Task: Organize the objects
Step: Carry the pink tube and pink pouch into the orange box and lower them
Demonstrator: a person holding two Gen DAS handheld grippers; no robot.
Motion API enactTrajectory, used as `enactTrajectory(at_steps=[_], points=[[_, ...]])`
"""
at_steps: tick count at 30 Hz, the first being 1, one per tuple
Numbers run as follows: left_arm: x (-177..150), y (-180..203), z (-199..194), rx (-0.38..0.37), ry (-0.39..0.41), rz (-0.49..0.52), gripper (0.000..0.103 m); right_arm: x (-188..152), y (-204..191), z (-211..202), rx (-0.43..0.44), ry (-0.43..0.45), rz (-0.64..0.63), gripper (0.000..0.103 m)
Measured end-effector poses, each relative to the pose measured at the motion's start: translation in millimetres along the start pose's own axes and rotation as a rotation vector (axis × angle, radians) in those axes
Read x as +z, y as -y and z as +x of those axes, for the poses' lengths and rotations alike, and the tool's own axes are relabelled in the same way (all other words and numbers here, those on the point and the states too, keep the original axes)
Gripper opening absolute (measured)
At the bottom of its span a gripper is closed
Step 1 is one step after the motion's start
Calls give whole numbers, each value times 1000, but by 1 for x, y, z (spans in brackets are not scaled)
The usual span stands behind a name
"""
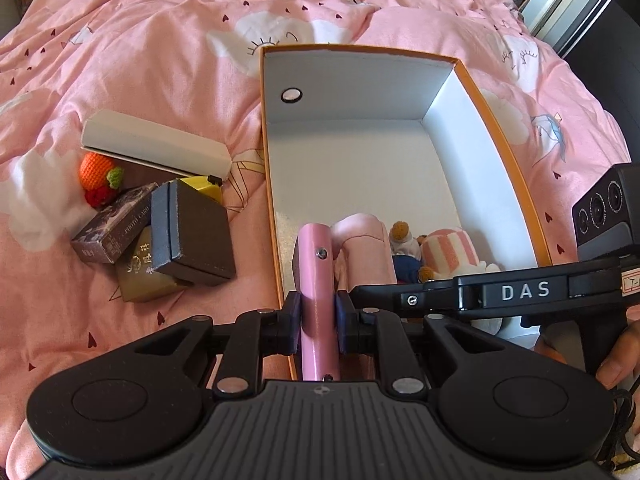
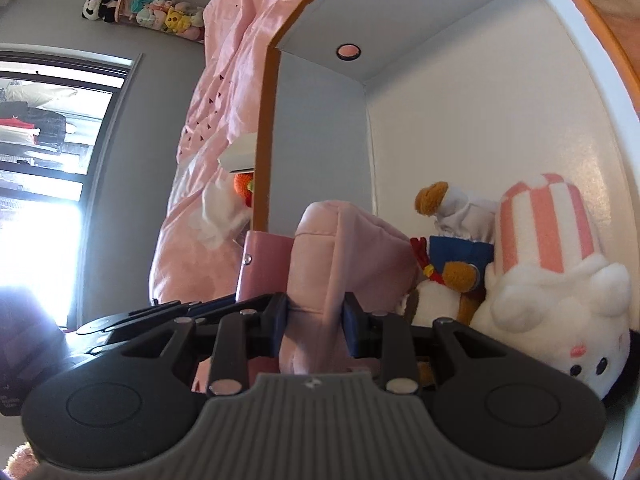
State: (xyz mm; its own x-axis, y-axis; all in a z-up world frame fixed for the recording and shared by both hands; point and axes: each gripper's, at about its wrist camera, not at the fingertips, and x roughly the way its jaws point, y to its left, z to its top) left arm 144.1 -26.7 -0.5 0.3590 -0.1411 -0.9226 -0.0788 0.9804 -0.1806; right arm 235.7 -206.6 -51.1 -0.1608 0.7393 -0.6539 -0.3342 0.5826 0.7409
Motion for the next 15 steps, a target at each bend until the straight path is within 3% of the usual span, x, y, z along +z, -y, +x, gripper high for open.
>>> enactTrajectory(at_steps=[10, 15], points=[[-2, -3, 10, -41, -36, 32, 24, -3, 1, 8, -101, -41, -54, 31], [-3, -3, -8, -49, 23, 74, 26, -6, -4, 13, -150, -47, -91, 32]])
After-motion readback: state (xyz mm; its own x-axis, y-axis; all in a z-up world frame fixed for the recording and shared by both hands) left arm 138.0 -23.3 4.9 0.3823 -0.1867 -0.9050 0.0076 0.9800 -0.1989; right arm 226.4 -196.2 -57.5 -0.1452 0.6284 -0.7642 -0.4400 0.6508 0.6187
